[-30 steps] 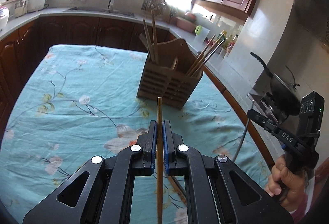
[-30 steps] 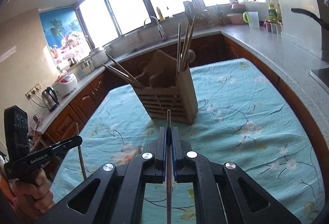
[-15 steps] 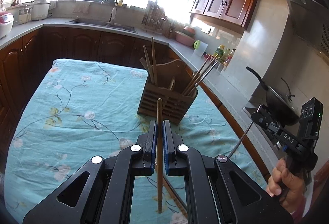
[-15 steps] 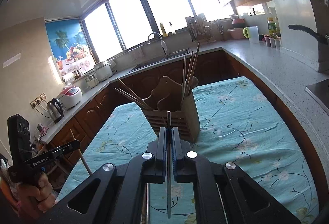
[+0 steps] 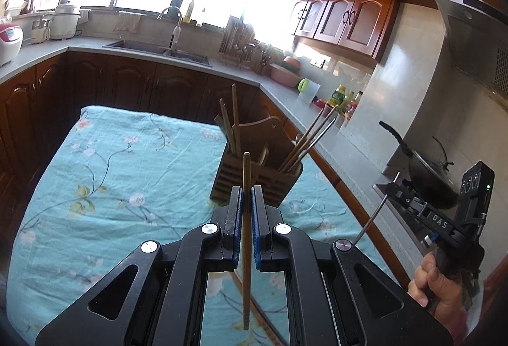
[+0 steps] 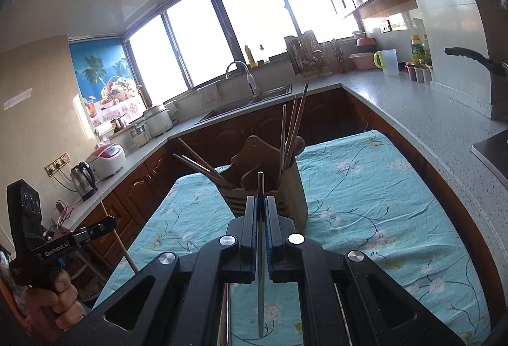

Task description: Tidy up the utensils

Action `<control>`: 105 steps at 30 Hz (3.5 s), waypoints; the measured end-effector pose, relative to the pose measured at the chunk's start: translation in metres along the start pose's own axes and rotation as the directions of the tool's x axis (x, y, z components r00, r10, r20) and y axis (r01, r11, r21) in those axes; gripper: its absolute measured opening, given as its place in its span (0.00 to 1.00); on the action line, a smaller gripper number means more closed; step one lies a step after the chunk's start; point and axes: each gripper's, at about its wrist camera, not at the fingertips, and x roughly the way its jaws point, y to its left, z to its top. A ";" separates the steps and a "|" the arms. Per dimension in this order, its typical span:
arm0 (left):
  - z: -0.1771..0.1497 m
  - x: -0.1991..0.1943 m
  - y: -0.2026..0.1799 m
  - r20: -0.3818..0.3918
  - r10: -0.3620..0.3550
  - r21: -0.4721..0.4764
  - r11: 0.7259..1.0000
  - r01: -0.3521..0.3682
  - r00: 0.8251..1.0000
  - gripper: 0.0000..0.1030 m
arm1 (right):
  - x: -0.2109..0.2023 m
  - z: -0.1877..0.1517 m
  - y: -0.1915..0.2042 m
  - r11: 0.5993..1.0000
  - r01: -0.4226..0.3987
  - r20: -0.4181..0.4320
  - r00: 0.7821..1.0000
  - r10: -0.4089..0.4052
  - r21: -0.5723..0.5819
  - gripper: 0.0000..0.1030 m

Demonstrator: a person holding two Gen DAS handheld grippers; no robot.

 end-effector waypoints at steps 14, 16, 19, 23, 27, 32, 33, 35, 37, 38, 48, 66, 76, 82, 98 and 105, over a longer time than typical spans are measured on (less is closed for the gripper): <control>0.076 0.027 -0.033 0.157 -0.003 0.080 0.997 -0.010 0.988 0.04 | 0.020 0.063 0.002 0.999 0.022 0.156 0.988 -0.017 -0.027 0.04; 0.091 0.033 -0.037 0.198 -0.006 0.080 0.997 -0.010 0.980 0.04 | 0.024 0.077 0.004 0.999 0.023 0.190 0.982 -0.017 -0.030 0.04; 0.109 0.040 -0.041 0.252 0.000 0.080 0.997 -0.021 0.968 0.04 | 0.033 0.097 0.010 0.999 0.027 0.236 0.972 -0.016 -0.044 0.04; 0.133 0.060 -0.044 0.304 0.031 0.059 0.997 -0.052 0.952 0.04 | 0.049 0.115 0.020 0.997 0.041 0.287 0.958 -0.018 -0.072 0.04; 0.142 0.082 -0.038 0.331 0.061 0.021 0.997 -0.072 0.942 0.04 | 0.068 0.122 0.021 0.995 0.064 0.317 0.948 -0.036 -0.081 0.04; 0.133 0.106 -0.032 0.371 0.120 0.007 0.991 -0.132 0.921 0.04 | 0.090 0.110 0.014 0.993 0.082 0.324 0.944 -0.052 -0.080 0.04; 0.130 0.111 -0.032 0.371 0.129 0.004 0.990 -0.140 0.920 0.04 | 0.094 0.106 0.012 0.993 0.085 0.321 0.946 -0.055 -0.080 0.04; 0.120 0.122 -0.026 0.353 0.136 -0.005 0.990 -0.144 0.926 0.04 | 0.100 0.097 0.010 0.993 0.088 0.318 0.947 -0.057 -0.084 0.04; 0.112 0.130 -0.024 0.332 0.138 -0.004 0.989 -0.145 0.933 0.04 | 0.104 0.088 0.009 0.991 0.098 0.314 0.947 -0.064 -0.092 0.04; 0.108 0.133 -0.025 0.324 0.137 0.003 0.989 -0.146 0.936 0.04 | 0.105 0.084 0.008 0.990 0.100 0.310 0.948 -0.067 -0.094 0.04; 0.074 0.144 -0.025 0.238 0.121 0.078 0.987 -0.143 0.964 0.05 | 0.109 0.055 -0.011 0.992 0.105 0.230 0.969 -0.088 -0.063 0.05; 0.061 0.151 -0.019 0.126 0.115 0.091 0.988 -0.127 0.985 0.06 | 0.110 0.058 -0.013 0.995 0.093 0.170 0.982 -0.084 -0.048 0.06; 0.061 0.144 -0.013 0.119 0.125 0.066 0.989 -0.134 0.985 0.31 | 0.105 0.061 -0.013 0.997 0.075 0.168 0.983 -0.069 -0.030 0.16; 0.059 0.119 -0.009 0.155 0.118 0.033 0.992 -0.125 0.981 0.47 | 0.092 0.062 -0.013 0.998 0.055 0.188 0.981 -0.053 -0.010 0.48; -0.005 0.045 0.023 0.142 0.163 -0.111 0.983 -0.148 0.976 0.74 | 0.032 0.012 -0.006 1.000 0.003 0.224 0.975 -0.009 0.027 0.94; -0.050 0.020 0.025 0.098 0.162 -0.137 0.980 -0.148 0.982 0.74 | 0.015 -0.039 -0.007 0.998 -0.010 0.140 0.990 0.001 0.062 0.94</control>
